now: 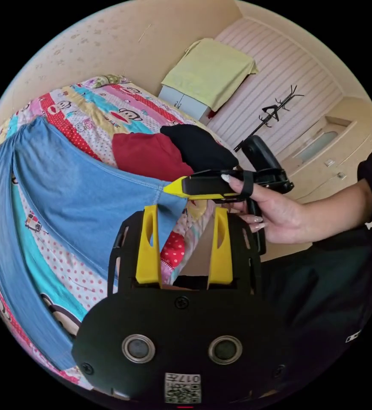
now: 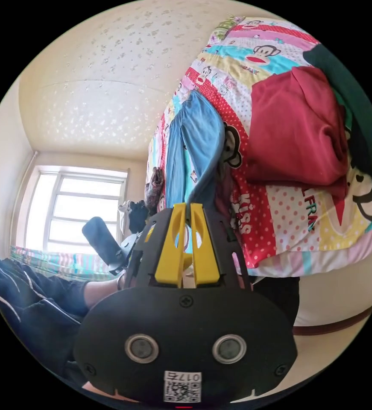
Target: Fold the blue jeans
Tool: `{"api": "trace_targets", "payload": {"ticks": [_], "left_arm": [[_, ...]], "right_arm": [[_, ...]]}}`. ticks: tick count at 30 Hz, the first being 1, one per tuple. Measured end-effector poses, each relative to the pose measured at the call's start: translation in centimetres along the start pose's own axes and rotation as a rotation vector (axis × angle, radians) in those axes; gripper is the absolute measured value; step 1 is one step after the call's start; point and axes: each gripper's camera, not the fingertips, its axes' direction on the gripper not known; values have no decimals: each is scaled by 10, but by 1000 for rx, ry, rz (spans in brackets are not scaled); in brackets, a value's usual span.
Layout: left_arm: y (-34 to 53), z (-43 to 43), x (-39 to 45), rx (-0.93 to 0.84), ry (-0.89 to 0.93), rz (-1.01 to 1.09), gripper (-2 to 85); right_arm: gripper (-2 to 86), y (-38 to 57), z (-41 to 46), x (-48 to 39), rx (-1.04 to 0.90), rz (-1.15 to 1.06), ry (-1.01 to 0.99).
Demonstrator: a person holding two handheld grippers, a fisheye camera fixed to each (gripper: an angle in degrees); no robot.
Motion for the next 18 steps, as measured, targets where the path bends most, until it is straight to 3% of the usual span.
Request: {"api": "trace_targets", "payload": {"ticks": [7, 13, 18], "left_arm": [[-1, 29, 56, 14, -307, 3, 143], [-4, 23, 65, 96, -375, -165, 35], [-7, 9, 73, 125, -368, -198, 8]], "right_arm": [[28, -9, 15, -5, -2, 16, -12], [29, -11, 36, 0, -58, -40, 27], [34, -34, 23, 27, -84, -73, -59]]}}
